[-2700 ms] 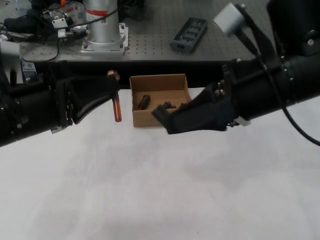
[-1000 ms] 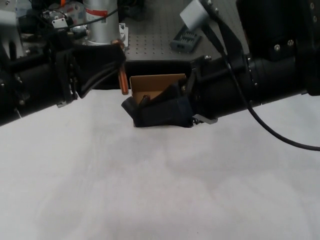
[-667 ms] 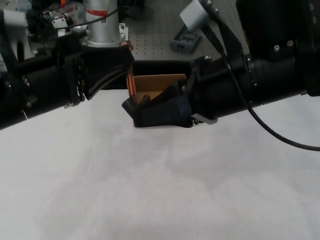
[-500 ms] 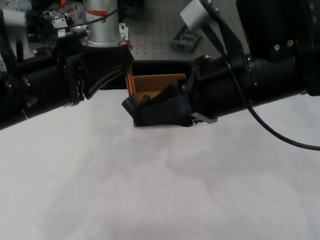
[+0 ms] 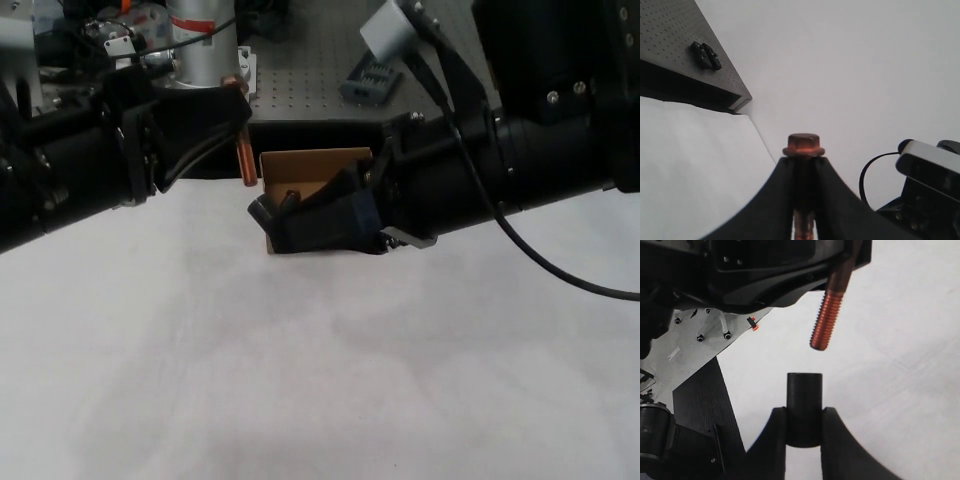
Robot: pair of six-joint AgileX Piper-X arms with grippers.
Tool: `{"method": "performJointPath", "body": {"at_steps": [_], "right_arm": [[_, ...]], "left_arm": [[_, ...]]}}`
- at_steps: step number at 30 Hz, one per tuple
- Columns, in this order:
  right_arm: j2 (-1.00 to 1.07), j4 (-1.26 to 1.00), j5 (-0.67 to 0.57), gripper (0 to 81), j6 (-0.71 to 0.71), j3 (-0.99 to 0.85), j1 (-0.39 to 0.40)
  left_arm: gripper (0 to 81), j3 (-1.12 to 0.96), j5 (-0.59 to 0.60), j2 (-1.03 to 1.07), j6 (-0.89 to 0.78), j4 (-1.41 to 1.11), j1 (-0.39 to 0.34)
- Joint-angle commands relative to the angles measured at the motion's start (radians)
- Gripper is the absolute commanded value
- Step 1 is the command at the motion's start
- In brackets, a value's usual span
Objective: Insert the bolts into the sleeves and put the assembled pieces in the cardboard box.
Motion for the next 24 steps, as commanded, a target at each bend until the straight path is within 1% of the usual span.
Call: {"method": "performJointPath", "body": {"at_steps": [1,5,24], "right_arm": [[-0.004,-0.016,0.005,2.2,0.001,-0.005,0.003],[-0.004,-0.016,0.022,2.2,0.001,-0.005,0.003],[-0.004,-0.068,0.023,2.2,0.001,-0.007,0.003]], "left_arm": [[0.6,-0.010,0.015,-0.002,-0.016,-0.017,0.001],[0.6,-0.010,0.031,-0.002,-0.018,-0.017,0.001],[0.6,-0.010,0.031,-0.002,-0.022,-0.017,0.001]]}}
